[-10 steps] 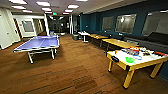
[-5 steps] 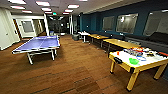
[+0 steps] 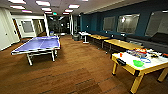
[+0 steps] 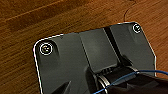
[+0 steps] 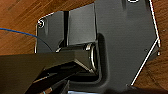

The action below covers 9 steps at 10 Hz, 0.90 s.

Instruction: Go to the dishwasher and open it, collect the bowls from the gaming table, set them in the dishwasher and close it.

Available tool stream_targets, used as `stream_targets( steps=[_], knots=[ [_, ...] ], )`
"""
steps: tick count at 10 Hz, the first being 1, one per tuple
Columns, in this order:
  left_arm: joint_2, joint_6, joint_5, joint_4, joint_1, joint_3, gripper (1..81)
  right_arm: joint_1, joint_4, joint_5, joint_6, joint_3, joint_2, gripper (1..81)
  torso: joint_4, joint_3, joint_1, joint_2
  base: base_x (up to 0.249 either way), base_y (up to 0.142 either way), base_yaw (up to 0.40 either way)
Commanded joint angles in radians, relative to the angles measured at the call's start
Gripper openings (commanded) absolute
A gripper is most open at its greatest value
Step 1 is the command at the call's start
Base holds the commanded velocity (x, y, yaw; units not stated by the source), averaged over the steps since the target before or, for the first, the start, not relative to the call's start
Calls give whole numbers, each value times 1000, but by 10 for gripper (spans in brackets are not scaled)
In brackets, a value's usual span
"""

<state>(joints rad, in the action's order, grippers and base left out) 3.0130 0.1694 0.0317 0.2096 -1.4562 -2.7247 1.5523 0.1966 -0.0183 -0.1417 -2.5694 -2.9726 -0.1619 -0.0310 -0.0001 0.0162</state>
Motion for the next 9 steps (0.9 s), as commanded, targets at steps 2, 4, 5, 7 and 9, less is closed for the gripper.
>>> stream_targets(
  steps=[2,4,5,7,9],
  knots=[
    [-9,1,-46,-1,53,-1,811,-44,10,-49,4,-23,-21,811,0,0,0,0,154,0,0],
    [-12,-1,-46,-1,53,-3,811,-44,10,-49,4,-27,-22,811,0,0,1,0,106,0,0],
    [-12,-1,-46,-1,53,-1,811,-45,10,-49,4,-27,-22,811,0,0,1,0,0,0,0],
    [-14,-1,-47,-1,53,-1,811,-47,4,-49,1,-29,-28,811,0,0,1,0,0,0,0],
    [-15,1,-47,-1,53,-3,811,-53,3,-49,-10,-44,-41,811,0,0,1,0,0,0,0]
  ],
)
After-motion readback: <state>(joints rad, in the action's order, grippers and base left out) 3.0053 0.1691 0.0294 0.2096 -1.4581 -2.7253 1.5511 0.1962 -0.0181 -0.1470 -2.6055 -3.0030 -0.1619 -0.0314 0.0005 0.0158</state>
